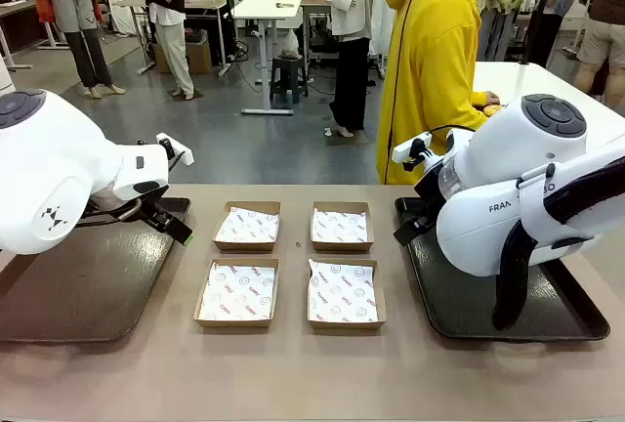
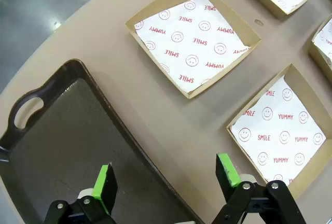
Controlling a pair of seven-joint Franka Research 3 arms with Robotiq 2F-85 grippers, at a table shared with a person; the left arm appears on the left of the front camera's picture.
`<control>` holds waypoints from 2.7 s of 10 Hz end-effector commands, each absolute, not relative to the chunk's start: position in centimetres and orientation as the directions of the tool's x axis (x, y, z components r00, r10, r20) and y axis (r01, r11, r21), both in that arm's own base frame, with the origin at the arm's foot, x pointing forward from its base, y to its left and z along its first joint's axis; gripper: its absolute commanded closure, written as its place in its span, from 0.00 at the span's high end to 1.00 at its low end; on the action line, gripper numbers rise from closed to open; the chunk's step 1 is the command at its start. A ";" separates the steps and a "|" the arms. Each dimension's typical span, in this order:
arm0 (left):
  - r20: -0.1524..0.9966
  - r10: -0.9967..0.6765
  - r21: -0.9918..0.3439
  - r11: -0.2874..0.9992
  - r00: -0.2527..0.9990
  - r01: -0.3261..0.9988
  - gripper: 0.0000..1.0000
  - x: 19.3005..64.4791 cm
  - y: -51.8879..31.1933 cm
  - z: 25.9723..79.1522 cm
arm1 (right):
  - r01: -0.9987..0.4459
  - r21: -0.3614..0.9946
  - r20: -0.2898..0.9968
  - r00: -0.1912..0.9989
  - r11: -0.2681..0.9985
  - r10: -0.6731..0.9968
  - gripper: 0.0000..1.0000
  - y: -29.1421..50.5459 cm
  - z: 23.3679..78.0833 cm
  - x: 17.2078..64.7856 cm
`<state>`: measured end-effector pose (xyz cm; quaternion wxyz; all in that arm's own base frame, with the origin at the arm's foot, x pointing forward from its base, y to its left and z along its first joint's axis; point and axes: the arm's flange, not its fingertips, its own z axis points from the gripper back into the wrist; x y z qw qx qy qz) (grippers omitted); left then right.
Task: Individually package the donuts and arrange them on the tray.
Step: Pick up one Paper togo box.
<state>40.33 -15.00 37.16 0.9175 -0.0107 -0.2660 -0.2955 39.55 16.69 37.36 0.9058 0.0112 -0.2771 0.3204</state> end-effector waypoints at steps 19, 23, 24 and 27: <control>0.434 -0.663 0.236 0.738 0.610 0.632 1.00 25.7 -11.6 40.3 | -0.637 -0.211 0.389 0.641 0.741 0.662 1.00 11.1 40.9 24.7; 0.383 -0.656 0.216 0.748 0.650 0.627 1.00 20.6 -10.0 40.9 | -0.617 -0.144 0.349 0.700 0.773 0.623 1.00 8.3 41.0 19.4; 0.364 -0.669 0.200 0.736 0.648 0.647 1.00 33.4 -15.5 47.2 | -0.580 -0.258 0.342 0.693 0.773 0.635 1.00 8.0 40.9 20.7; 0.364 -0.669 0.200 0.736 0.648 0.647 1.00 33.4 -15.5 47.2 | -0.624 -0.160 0.316 0.702 0.765 0.638 1.00 13.1 50.3 29.3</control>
